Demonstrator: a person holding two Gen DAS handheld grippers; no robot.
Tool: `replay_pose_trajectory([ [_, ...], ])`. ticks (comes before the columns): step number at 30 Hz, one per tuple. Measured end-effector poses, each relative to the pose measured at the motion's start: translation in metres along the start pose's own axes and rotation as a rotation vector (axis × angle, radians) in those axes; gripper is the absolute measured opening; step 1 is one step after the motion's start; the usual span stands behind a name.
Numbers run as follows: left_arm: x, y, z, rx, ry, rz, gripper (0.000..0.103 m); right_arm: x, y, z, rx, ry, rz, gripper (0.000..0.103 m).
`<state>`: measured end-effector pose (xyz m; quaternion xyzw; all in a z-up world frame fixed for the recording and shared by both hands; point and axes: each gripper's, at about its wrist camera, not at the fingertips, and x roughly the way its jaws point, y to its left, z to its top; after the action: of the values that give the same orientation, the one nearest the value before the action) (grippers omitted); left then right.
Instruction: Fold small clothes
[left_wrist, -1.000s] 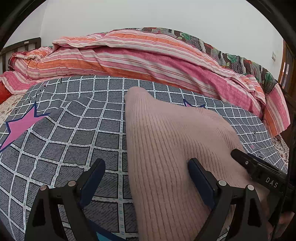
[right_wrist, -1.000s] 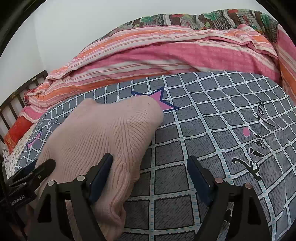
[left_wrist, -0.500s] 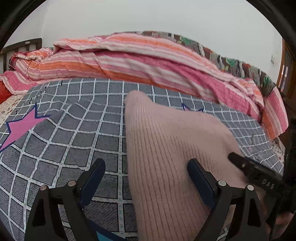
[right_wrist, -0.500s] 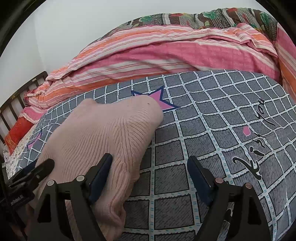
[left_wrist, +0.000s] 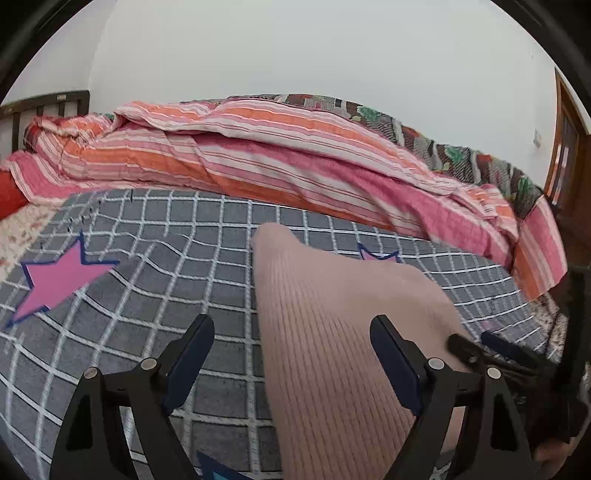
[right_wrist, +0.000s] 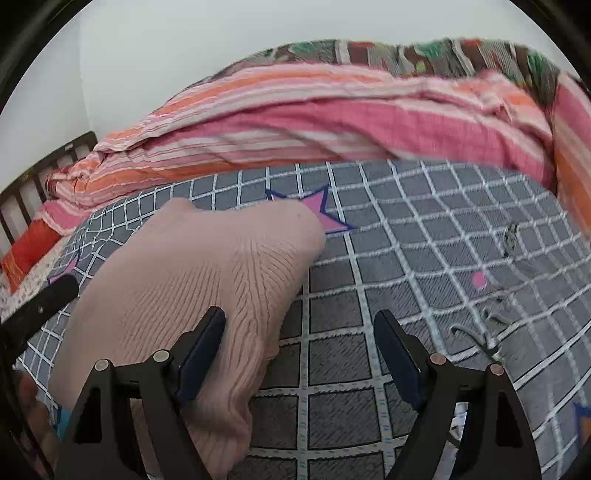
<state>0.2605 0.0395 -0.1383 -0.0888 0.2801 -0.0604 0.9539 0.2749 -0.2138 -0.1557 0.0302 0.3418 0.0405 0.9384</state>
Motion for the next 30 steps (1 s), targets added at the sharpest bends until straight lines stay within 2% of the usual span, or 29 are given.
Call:
replay_pose_trajectory([
  [3, 0.004, 0.0, 0.008, 0.004, 0.017, -0.033, 0.069, -0.006, 0.0, 0.012, -0.015, -0.03, 0.01, 0.061],
  [4, 0.009, -0.002, 0.013, 0.006, 0.036, -0.04, 0.059, -0.007, -0.002, 0.016, -0.008, -0.037, 0.018, 0.056],
  [7, 0.029, -0.011, 0.028, 0.057, 0.111, -0.017, 0.048, 0.002, -0.008, 0.021, 0.013, -0.008, 0.052, 0.043],
  [10, 0.049, -0.018, 0.026, 0.096, 0.181, -0.012, 0.037, 0.012, -0.017, 0.019, 0.065, 0.03, 0.087, 0.041],
  [11, 0.054, -0.019, 0.022, 0.106, 0.193, -0.005, 0.036, 0.014, -0.019, 0.018, 0.081, 0.043, 0.097, 0.041],
  [13, 0.055, -0.023, 0.009, 0.148, 0.169, 0.033, 0.037, 0.016, -0.02, 0.017, 0.084, 0.057, 0.104, 0.041],
  [16, 0.054, -0.03, 0.0, 0.201, 0.154, 0.069, 0.037, 0.022, -0.013, 0.013, 0.046, 0.075, 0.059, 0.04],
  [19, 0.054, -0.029, -0.002, 0.202, 0.154, 0.068, 0.037, 0.029, -0.011, 0.011, 0.036, 0.089, 0.023, 0.04],
  [23, 0.054, -0.026, -0.001, 0.19, 0.153, 0.055, 0.037, 0.031, -0.016, 0.01, 0.061, 0.101, 0.034, 0.04],
  [28, 0.056, -0.025, 0.0, 0.186, 0.148, 0.056, 0.037, 0.018, -0.015, 0.014, 0.055, 0.057, 0.019, 0.042],
  [30, 0.057, -0.025, 0.0, 0.181, 0.145, 0.054, 0.037, 0.009, -0.016, 0.016, 0.099, 0.032, 0.05, 0.044],
])
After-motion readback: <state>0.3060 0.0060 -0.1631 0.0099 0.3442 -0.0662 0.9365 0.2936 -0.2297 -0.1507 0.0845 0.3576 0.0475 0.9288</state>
